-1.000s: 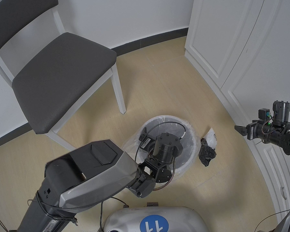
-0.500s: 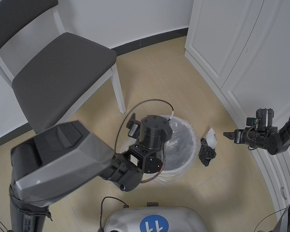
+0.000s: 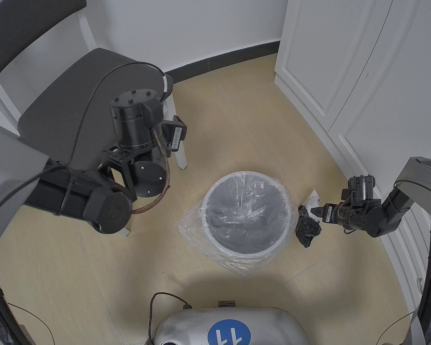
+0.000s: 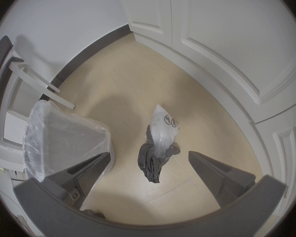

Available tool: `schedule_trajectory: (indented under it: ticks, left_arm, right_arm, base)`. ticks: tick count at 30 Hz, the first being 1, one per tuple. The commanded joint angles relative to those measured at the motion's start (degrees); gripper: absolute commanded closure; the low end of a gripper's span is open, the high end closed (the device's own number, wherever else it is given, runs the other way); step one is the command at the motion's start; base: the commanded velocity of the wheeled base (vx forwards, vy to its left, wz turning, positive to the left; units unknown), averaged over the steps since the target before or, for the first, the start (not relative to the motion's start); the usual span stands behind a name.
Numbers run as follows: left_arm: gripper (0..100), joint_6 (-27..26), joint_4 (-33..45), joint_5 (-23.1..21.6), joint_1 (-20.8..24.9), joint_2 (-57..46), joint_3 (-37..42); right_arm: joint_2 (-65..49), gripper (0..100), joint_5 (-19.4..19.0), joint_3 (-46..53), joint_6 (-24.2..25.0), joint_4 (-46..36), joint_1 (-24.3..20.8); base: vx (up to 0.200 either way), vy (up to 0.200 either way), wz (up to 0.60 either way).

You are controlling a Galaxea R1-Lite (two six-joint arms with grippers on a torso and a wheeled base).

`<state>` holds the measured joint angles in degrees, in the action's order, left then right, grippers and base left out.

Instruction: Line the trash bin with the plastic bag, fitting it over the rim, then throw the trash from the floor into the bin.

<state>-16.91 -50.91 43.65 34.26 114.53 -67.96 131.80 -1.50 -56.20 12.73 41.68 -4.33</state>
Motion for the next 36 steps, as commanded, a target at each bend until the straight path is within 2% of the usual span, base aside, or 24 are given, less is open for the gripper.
schedule_trajectory:
  ticks: [1,5,10,17,23,29,33,36]
  left_arm:
    - [0,0.3,0.11,-0.15,-1.12,-4.05,2.75]
    - [0,0.3,0.11,-0.15,-1.12,-4.05,1.87]
    - [0,0.3,-0.33,-0.32,-1.12,-4.32,2.22]
    - [0,0.03,-0.68,-0.32,0.11,-4.32,1.69]
    - [0,-0.14,-0.77,-0.32,0.9,-4.84,1.61]
    - [0,-0.14,-0.86,-0.32,1.08,-7.04,2.4]
    - [0,-0.14,-0.77,-0.24,0.99,-8.27,3.19]
    - [0,-0.23,-0.68,-0.24,0.9,-9.15,3.36]
  right_arm:
    - [6.01,0,0.09,-2.69,0.19,0.07,0.55]
    - [10.49,0,0.62,-6.82,1.51,0.24,1.08]
    - [15.32,0,0.53,-12.09,8.19,1.65,1.34]
    - [19.89,0,0.01,-18.86,14.34,6.57,0.46]
    - [25.7,0,0.01,-27.21,14.43,7.45,0.46]
    - [33.52,0,0.71,-40.13,14.08,4.73,0.46]
    - [33.52,0,1.32,-40.39,14.08,4.46,0.55]
    - [34.04,0,3.26,-40.92,14.08,4.29,0.81]
  base:
    - [0.0,0.0,0.0]
    - [0.0,0.0,0.0]
    - [0.0,0.0,0.0]
    - [0.0,0.0,0.0]
    - [0.0,0.0,0.0]
    - [0.0,0.0,0.0]
    - [0.0,0.0,0.0]
    - [0.0,0.0,0.0]
